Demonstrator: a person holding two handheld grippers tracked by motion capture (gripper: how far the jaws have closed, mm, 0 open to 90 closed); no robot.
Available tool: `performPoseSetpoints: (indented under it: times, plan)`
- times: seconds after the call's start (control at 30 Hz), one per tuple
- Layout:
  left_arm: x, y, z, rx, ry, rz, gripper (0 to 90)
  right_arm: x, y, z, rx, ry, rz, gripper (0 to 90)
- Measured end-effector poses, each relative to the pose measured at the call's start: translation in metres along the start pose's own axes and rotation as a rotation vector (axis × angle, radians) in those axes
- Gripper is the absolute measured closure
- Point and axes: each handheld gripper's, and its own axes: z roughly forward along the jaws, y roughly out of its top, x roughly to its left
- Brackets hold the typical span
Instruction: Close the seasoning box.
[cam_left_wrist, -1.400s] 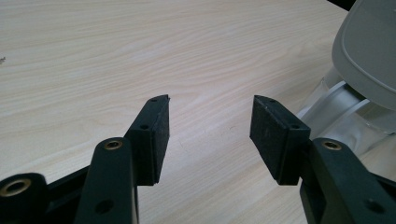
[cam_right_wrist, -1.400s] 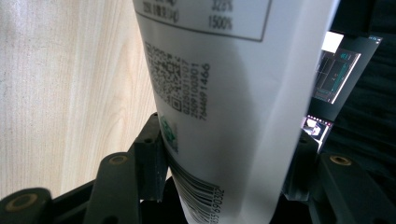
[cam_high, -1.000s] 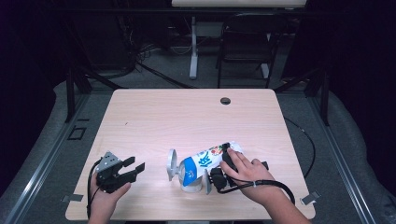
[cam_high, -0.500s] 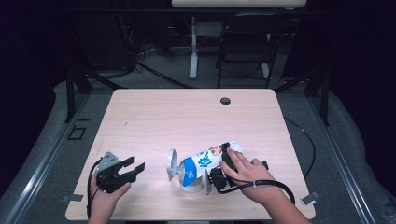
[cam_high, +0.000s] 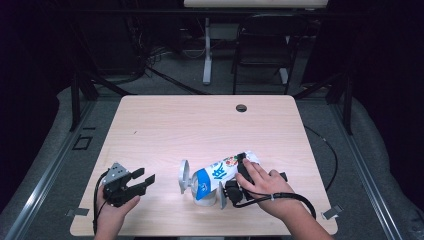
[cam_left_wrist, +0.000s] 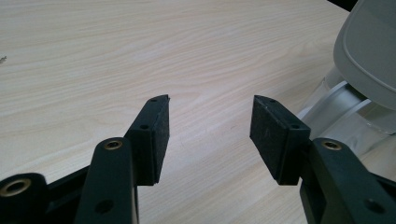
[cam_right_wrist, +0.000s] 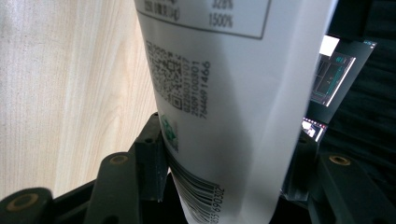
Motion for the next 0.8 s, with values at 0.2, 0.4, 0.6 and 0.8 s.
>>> performPoseSetpoints:
  times: [0.2,0.4,0.6,0.8]
  plan:
    - [0.0001,0.0001,-0.0002,0.000,0.001,0.000,47.8,-0.0002,0.0001,-0.0001,-0.001,-0.003,-0.004,45.8]
    - [0.0000,0.0001,-0.0002,0.000,0.000,0.001,47.8,-0.0002,0.0001,-0.0002,-0.001,-0.004,-0.006,45.8]
    - [-0.0003,0.0000,0.0001,0.000,0.001,0.001,47.8,-0.0009,0.0009,-0.0017,0.015,-0.013,-0.022,45.9]
    - [0.0002,0.0001,-0.0004,-0.001,0.001,0.000,47.8,-0.0009,0.0007,-0.0016,0.010,-0.013,-0.022,46.0]
